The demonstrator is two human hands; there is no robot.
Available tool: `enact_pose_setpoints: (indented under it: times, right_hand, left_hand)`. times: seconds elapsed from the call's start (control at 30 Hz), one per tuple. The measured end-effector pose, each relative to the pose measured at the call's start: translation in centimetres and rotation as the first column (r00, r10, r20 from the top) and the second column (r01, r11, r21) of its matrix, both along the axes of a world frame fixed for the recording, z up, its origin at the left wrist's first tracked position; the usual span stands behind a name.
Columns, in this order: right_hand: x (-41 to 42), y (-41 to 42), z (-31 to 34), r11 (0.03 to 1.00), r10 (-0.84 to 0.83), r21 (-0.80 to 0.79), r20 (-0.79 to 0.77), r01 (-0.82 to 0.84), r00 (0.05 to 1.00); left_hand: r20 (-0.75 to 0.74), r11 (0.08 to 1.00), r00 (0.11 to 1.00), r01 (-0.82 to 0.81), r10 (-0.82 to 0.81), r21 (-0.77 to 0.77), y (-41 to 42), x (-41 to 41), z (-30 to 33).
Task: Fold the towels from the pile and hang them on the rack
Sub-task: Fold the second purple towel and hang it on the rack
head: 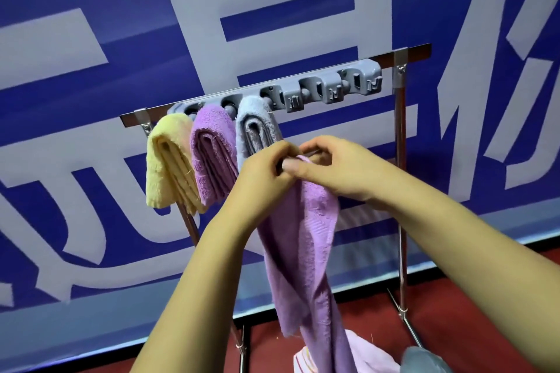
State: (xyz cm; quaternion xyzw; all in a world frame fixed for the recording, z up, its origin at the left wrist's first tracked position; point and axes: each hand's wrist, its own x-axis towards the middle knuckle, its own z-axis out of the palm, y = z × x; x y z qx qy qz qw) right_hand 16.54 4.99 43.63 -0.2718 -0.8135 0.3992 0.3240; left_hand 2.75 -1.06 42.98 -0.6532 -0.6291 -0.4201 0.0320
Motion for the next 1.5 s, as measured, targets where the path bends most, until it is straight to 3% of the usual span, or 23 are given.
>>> enact_pose_setpoints:
  times: [0.1, 0.23, 0.33, 0.43, 0.53, 0.7, 0.83, 0.97, 1.1, 1.3, 1.5]
  right_hand:
    - [0.1, 0.6, 0.1, 0.996, -0.009, 0.09, 0.076, 0.002, 0.997]
    - [1.0, 1.4, 0.7, 0.984, -0.008, 0.176, 0.106, -0.011, 0.994]
    - [1.3, 1.3, 0.9, 0.993, 0.108, 0.062, -0.048, -0.105, 0.993]
    - [1.3, 1.6, 0.9, 0.982, 0.129, -0.104, -0.258, -0.16, 0.958]
    - [1.7, 2.7, 0.9, 0.942, 0.049, -0.277, -0.437, -0.187, 0.898]
    - [3.4, 5.1, 0.9, 0.865, -0.088, -0.436, -0.616, -0.247, 0.783]
    - [5.0, 6.6, 0.8, 0.793, -0.156, -0.524, -0.669, -0.312, 0.727]
    - [6.2, 7.3, 0.5, 0.689, -0.263, -0.615, -0.706, -0.383, 0.658]
    - [6.8, 7.4, 0.1, 0.658, -0.291, -0.645, -0.695, -0.39, 0.657]
    - [7.7, 7.3, -0.4, 0.733, -0.303, -0.592, -0.726, -0.336, 0.618]
    - [8.0, 7.5, -2.6, 0.606, -0.329, -0.621, -0.765, -0.498, 0.554]
  left_hand:
    - [0.002, 1.0, 1.0, 0.008, -0.008, -0.022, 0.1, -0.3, -0.1]
    - [0.233, 0.995, 0.968, 0.101, -0.093, -0.024, -0.8, -1.5, -0.6]
    - [0.402, 0.966, 0.898, 0.24, -0.181, -0.101, -1.5, -2.5, -2.1]
    - [0.448, 0.939, 0.883, 0.259, -0.136, -0.226, -2.0, -3.7, -5.1]
    - [0.49, 0.935, 0.871, 0.205, -0.04, -0.289, -2.7, -5.2, -7.1]
    - [0.464, 0.911, 0.883, 0.132, 0.071, -0.39, -3.9, -7.4, -8.2]
    - [0.587, 0.963, 0.804, 0.071, 0.098, -0.258, -5.2, -8.9, -8.3]
    - [0.807, 0.997, 0.59, 0.068, -0.001, -0.048, -6.2, -9.9, -7.3]
    - [0.851, 0.995, 0.517, 0.0, -0.089, 0.104, -6.0, -10.2, -6.0]
    - [0.866, 0.959, 0.452, -0.077, -0.212, 0.274, -6.3, -9.5, -3.7]
    - [0.91, 0.96, 0.349, -0.08, -0.226, 0.269, -7.0, -9.3, -3.5]
